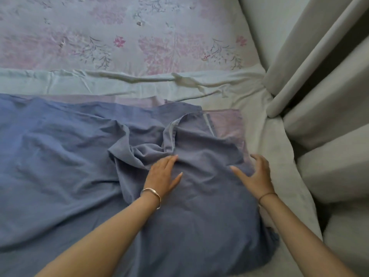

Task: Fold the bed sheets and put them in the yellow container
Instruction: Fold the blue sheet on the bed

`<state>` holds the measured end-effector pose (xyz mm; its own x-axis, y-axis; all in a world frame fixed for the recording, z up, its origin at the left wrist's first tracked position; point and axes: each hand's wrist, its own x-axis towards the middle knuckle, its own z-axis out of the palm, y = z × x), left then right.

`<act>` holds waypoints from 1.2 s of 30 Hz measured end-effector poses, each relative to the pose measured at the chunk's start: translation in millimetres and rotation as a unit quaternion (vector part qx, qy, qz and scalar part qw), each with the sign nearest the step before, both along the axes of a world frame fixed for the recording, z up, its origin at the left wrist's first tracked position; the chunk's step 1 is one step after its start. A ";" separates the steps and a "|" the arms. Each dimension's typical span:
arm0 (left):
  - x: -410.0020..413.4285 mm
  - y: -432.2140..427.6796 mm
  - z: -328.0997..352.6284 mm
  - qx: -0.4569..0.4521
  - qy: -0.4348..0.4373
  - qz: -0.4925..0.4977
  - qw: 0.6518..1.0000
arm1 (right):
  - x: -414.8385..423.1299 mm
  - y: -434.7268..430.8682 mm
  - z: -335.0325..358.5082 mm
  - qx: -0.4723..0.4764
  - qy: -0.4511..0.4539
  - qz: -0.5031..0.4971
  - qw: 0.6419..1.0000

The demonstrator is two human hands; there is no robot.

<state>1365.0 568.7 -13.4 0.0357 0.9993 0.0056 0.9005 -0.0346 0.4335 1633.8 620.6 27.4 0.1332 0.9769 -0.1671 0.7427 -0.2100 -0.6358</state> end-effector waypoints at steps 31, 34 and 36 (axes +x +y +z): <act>-106.2 182.2 -20.5 0.026 -0.111 0.198 0.973 | -101.1 201.0 -46.0 0.145 0.029 -0.110 0.983; -111.2 190.5 -36.7 -0.071 -0.089 0.213 0.970 | -104.9 210.8 -54.3 -0.134 0.026 -0.058 0.989; -109.6 193.6 -46.6 -0.096 -0.061 0.217 0.970 | -112.0 209.2 -52.7 -0.245 0.074 -0.020 0.967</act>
